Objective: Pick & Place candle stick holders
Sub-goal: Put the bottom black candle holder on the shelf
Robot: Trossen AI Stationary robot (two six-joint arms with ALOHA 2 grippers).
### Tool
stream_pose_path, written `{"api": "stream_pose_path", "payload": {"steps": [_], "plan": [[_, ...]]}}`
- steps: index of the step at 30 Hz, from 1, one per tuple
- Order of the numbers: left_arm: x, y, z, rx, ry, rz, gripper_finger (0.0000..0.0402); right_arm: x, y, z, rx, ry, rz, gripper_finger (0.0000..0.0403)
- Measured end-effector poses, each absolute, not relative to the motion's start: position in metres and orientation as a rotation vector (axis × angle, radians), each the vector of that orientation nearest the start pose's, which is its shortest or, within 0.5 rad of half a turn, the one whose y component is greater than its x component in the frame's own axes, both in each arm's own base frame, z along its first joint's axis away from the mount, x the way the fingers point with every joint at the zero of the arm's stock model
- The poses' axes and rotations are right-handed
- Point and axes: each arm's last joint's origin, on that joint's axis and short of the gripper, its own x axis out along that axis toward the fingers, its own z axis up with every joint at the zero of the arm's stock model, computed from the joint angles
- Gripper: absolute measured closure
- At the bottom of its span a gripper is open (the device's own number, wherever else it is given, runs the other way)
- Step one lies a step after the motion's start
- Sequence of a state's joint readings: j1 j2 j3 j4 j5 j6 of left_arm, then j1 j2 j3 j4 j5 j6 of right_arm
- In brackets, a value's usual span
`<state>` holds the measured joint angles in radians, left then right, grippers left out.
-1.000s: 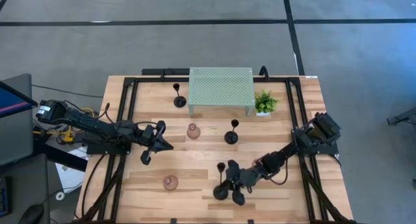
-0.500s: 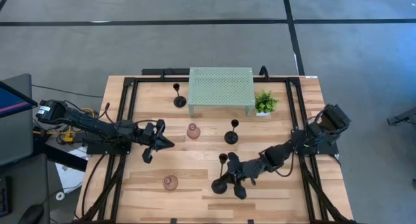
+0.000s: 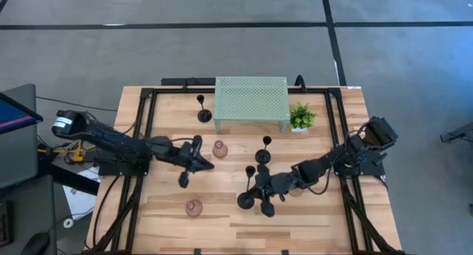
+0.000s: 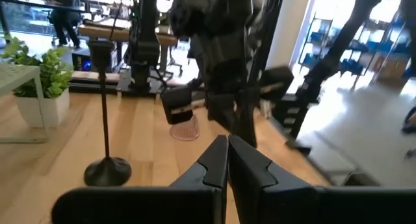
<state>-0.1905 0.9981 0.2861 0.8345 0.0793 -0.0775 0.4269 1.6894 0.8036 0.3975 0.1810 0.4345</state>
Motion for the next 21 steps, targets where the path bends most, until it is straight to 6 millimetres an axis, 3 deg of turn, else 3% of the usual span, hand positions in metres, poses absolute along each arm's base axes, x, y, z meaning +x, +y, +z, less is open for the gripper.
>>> {"api": "stream_pose_path", "payload": {"steps": [11,21], "plan": [[0.245,-0.049,0.232,0.068,-0.073,-0.262,0.0334,0.313,0.124,0.166,0.204,0.52,0.096,0.0401],[0.262,-0.053,0.243,-0.012,-0.091,-0.262,0.0257,0.315,0.113,0.165,0.145,0.525,0.018,0.0401]]}}
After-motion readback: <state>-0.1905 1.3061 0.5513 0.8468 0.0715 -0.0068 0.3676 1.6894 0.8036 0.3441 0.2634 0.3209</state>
